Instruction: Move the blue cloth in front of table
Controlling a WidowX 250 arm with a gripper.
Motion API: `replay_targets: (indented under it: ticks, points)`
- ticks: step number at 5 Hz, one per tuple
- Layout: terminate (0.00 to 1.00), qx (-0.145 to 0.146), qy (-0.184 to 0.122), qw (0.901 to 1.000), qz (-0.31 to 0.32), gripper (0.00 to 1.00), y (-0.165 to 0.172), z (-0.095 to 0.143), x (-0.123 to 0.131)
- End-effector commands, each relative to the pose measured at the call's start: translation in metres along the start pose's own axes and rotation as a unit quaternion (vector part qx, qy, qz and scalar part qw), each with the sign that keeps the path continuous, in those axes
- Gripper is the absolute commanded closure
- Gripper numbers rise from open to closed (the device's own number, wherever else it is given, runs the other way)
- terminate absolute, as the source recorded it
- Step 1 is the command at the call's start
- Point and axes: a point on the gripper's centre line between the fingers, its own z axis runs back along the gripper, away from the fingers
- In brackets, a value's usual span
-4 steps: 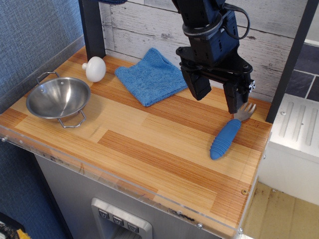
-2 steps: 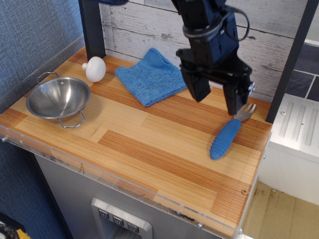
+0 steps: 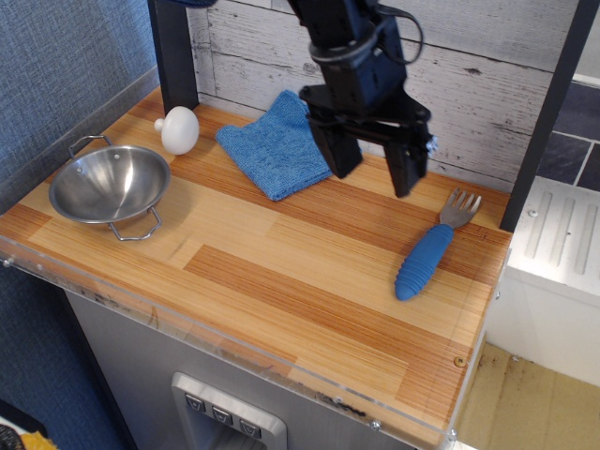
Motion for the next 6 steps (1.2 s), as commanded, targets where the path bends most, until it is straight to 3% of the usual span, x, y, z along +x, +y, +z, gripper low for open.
replay_targets:
  ticks: [1,3,6]
  points:
    - [0.0,0.031,-0.028,0.9988,0.028,0.0,0.044,0.012,0.016]
    - [0.0,0.069,-0.027,0.996,0.051,0.0,0.089,0.009,0.029]
    - [0.0,0.099,-0.019,0.9929,0.064,0.0,0.13,-0.017,0.048]
